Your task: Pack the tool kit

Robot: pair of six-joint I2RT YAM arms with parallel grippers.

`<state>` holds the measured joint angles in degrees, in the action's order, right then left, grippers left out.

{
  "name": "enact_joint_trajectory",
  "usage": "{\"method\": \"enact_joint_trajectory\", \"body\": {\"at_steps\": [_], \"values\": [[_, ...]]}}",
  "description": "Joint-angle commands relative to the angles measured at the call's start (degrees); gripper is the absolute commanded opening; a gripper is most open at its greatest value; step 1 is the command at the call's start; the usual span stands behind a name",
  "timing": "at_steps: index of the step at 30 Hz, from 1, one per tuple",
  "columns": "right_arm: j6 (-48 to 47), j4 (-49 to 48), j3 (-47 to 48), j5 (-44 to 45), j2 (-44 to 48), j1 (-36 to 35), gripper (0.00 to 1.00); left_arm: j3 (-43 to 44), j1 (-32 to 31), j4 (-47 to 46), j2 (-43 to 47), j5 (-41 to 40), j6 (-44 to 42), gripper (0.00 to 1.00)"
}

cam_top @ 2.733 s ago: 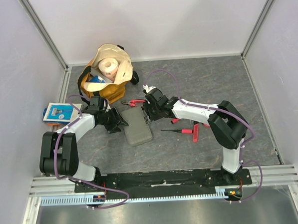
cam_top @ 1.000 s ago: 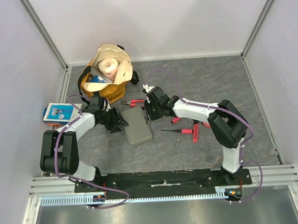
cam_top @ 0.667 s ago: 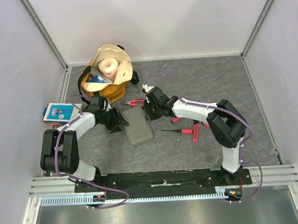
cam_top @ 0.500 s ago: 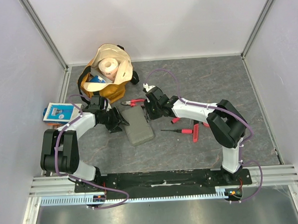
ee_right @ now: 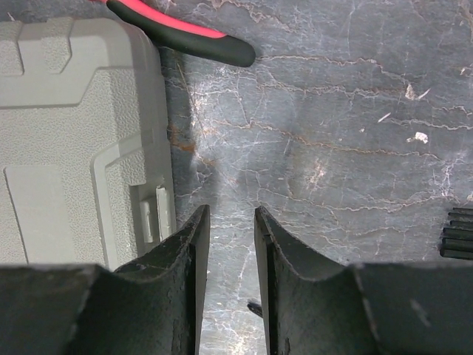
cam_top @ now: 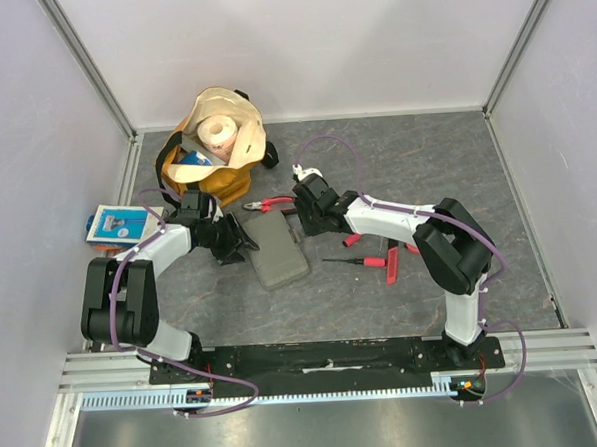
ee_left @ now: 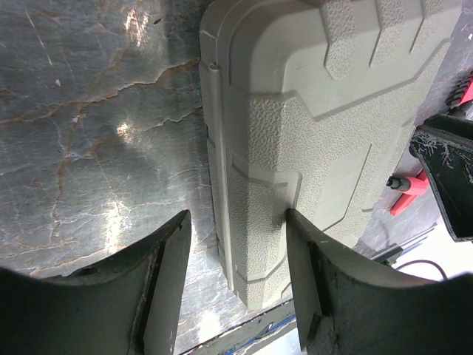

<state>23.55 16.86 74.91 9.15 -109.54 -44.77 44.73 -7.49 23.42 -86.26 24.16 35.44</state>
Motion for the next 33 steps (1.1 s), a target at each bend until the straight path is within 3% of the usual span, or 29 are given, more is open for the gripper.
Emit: {"method": "enact_joint_trajectory", "body": {"at_steps": [1, 8, 17, 27, 33], "values": [[0.0, -0.3, 2.0, 1.0, 1.2, 0.1, 0.39, -1.1, -0.1, 3.9, -2.1, -6.8, -3.7, 0.59], [-0.5, -1.1, 2.9, -2.0, 3.5, 0.1, 0.5, -1.0, -0.2, 3.9, -2.2, -6.8, -3.6, 0.59], [-1.3, -2.3, 2.8, -7.7, 1.9, 0.1, 0.51, -1.0, -0.2, 3.9, -1.9, -6.8, -3.5, 0.59], [-0.4, -3.9, 1.3, 0.7, 6.1, 0.1, 0.52, -0.8, -0.1, 3.9, -2.1, -6.8, -3.4, 0.59], [-2.5, -3.9, 1.9, -5.8, 4.6, 0.1, 0.53, -0.6, -0.1, 4.0, -2.2, -6.6, -3.5, 0.59]]}}
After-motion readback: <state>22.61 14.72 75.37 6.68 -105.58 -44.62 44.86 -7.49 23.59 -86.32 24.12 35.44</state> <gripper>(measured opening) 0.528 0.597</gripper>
